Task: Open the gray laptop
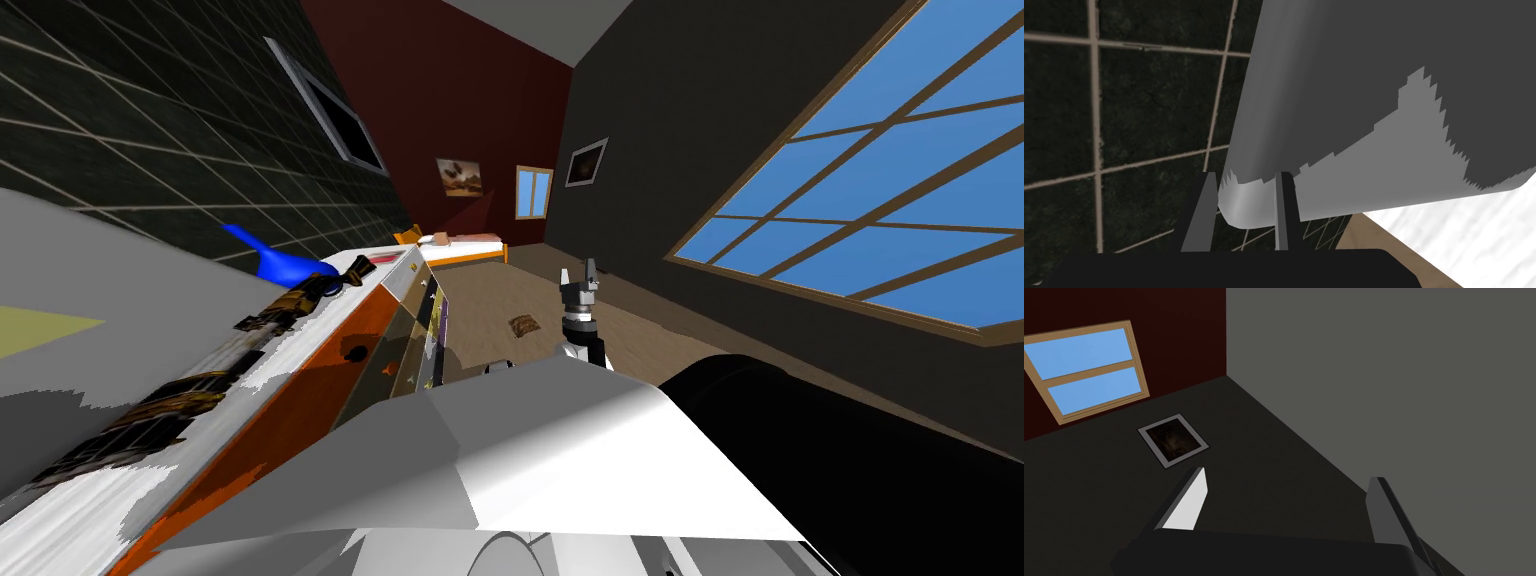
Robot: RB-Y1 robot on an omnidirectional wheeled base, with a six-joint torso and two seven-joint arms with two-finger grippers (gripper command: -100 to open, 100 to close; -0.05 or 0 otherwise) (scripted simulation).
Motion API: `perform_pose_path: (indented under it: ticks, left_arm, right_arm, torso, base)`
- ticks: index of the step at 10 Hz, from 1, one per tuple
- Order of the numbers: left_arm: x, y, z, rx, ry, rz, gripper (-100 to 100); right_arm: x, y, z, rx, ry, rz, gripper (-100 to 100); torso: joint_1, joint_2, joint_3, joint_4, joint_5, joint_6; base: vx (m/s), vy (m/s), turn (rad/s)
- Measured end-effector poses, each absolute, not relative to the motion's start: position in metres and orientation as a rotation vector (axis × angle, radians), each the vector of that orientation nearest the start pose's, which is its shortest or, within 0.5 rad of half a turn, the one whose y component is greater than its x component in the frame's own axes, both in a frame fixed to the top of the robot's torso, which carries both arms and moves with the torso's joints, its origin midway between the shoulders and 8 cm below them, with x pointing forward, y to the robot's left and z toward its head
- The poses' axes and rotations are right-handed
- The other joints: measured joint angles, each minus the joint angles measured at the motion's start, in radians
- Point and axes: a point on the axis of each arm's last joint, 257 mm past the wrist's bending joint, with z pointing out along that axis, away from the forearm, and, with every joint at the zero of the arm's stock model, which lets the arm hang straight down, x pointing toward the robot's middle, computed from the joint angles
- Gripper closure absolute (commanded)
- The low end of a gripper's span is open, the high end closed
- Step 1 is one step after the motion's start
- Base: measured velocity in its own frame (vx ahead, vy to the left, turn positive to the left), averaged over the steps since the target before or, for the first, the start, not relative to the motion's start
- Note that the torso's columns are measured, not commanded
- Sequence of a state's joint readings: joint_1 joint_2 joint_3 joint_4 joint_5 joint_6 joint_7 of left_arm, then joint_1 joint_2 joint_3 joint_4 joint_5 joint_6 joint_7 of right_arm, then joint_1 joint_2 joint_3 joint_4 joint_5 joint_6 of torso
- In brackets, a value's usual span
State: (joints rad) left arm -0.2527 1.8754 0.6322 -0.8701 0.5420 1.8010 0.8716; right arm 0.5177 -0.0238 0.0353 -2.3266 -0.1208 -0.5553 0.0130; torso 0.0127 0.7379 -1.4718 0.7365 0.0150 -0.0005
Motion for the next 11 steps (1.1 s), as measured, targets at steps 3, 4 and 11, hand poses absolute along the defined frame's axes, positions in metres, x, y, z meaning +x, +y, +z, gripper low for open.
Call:
perform_pose_path:
  ticks: [3, 4, 11]
  left_arm:
    - [0.120, 0.796, 0.196, -2.295, -0.446, -0.113, 100]
    - [0.120, 0.797, 0.196, -2.296, -0.446, -0.109, 100]
    - [0.116, 0.783, 0.174, -2.408, -0.480, -0.111, 100]
  right_arm:
    - [0.323, -0.280, 0.049, 0.650, 0.499, 1.414, 0]
    - [0.323, -0.279, 0.049, 0.650, 0.499, 1.414, 0]
    - [0.323, -0.280, 0.049, 0.650, 0.499, 1.414, 0]
  torso:
    - [-0.007, -0.001, 0.001, -0.001, 0.000, 0.000]
    - [-0.007, -0.001, 0.000, -0.001, -0.001, 0.000]
    - [0.002, -0.001, 0.002, -0.001, 0.005, 0.000]
  base:
    - [0.006, 0.010, 0.005]
    - [-0.001, -0.015, 0.005]
    - [-0.009, 0.069, 0.001]
